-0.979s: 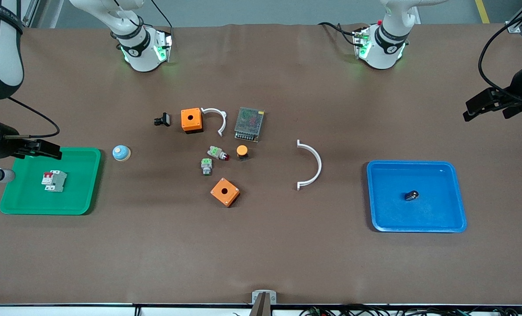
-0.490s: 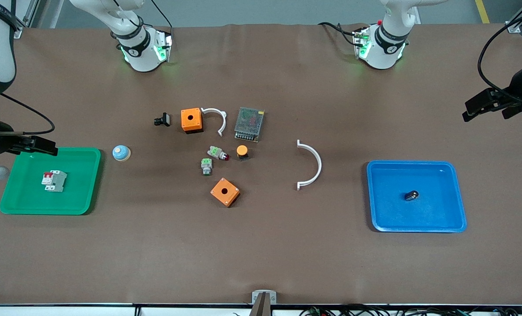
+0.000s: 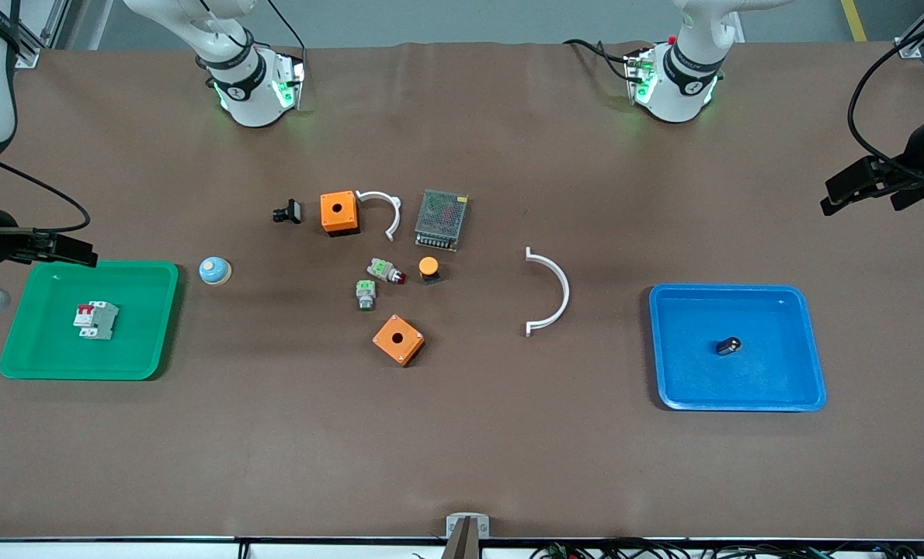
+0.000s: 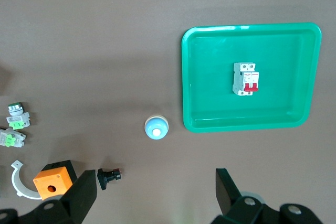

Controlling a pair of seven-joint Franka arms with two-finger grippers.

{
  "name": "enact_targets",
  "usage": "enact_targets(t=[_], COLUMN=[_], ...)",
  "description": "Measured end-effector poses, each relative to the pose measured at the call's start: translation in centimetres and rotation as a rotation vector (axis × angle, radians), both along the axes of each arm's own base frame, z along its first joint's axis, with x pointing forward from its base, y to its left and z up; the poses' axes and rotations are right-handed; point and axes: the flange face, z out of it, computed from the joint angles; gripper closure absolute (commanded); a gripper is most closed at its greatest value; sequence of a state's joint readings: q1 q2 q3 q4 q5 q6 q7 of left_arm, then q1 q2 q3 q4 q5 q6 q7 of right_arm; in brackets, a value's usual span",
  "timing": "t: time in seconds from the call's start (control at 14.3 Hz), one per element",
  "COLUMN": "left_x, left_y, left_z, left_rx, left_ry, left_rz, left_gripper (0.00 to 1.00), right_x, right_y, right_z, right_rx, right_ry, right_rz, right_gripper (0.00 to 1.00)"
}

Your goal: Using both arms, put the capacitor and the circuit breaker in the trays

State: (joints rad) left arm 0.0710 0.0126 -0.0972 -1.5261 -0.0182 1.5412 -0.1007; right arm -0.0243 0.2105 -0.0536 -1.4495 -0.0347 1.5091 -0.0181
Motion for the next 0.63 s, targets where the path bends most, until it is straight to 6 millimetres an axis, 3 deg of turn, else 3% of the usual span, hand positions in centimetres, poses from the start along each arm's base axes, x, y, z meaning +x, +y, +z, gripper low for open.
enact_targets(t=[0.63], left_x=[0.0], left_y=[0.0], left_z=[0.0], left_rx=[0.000], left_ry=[-0.001], left_rz=[0.000], left_gripper=[0.00], right_x=[-6.8], right_y=[0.5], right_z=[4.6], right_rx=[0.008], right_ry=[-0.085], right_rz=[0.007], right_gripper=[0.00])
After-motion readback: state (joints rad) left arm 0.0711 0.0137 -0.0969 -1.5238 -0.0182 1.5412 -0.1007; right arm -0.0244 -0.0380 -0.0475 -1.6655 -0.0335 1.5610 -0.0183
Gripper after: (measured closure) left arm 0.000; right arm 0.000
